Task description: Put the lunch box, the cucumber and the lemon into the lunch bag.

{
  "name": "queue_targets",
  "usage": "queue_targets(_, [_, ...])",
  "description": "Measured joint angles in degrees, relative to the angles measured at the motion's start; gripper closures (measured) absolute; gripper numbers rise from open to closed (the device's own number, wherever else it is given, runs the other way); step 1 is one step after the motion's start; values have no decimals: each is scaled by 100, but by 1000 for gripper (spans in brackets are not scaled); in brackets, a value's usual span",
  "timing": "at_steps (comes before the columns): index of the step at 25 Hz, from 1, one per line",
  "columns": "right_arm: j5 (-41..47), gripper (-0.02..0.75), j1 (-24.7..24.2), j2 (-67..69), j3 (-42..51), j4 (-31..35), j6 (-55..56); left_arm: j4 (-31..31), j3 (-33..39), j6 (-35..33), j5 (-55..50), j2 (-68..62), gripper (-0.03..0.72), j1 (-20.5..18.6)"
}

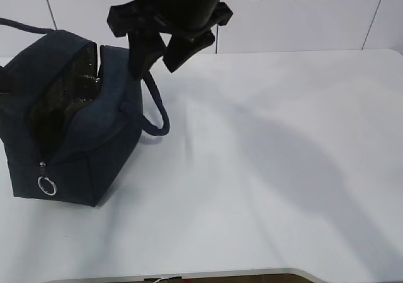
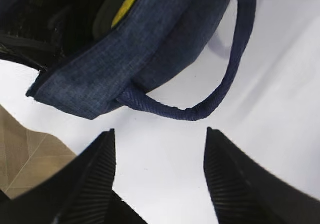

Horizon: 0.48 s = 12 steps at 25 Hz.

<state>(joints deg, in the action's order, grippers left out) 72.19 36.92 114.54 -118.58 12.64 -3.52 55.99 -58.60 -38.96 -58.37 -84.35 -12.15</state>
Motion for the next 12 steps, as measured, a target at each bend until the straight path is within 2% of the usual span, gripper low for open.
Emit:
queue_targets(5, [-98,289,0,45,136,215,44,-13,0,-59,9,0,694,0])
queue_targets(12, [-1082,289,0,350,136,526,732,-17,0,-80,13,0,694,0])
